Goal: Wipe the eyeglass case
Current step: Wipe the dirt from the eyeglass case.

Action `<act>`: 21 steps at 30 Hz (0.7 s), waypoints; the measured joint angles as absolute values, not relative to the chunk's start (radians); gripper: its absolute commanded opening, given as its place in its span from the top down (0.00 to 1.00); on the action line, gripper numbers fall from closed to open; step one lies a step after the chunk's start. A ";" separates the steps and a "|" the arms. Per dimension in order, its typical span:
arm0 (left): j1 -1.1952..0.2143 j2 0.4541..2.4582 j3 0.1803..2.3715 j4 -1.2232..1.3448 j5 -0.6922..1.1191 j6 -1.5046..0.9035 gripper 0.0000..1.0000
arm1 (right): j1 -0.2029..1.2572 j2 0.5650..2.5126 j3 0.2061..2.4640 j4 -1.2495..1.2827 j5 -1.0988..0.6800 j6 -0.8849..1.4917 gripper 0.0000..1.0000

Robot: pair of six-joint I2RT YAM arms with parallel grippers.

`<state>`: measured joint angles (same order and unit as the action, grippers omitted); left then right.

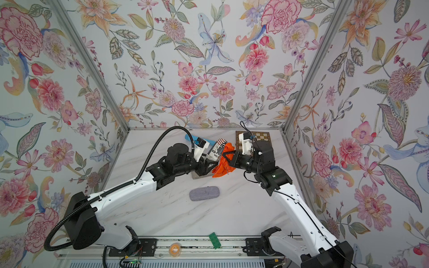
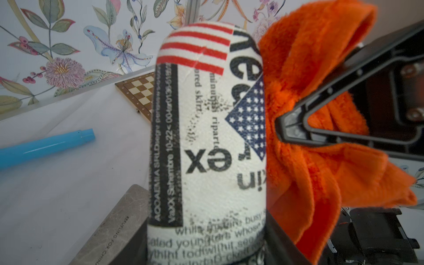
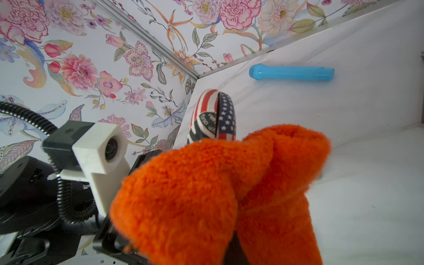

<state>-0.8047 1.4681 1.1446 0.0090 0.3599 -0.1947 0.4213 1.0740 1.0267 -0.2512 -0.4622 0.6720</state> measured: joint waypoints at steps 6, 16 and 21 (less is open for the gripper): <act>-0.803 1.481 1.160 0.022 0.385 -0.209 0.68 | 0.299 1.111 1.092 -0.312 -0.580 0.642 1.00; -0.776 1.482 1.164 -0.023 0.402 -0.264 0.68 | 0.484 1.120 1.058 -0.175 -0.490 0.663 1.00; -0.785 1.497 1.178 -0.059 0.473 -0.246 0.68 | 0.501 1.147 1.081 -0.197 -0.551 0.648 1.00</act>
<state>-0.7849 1.4971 1.1778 -0.0593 0.4728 -0.2462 0.5007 1.1469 1.0805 -0.1967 -0.5510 0.6476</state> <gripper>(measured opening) 0.584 0.089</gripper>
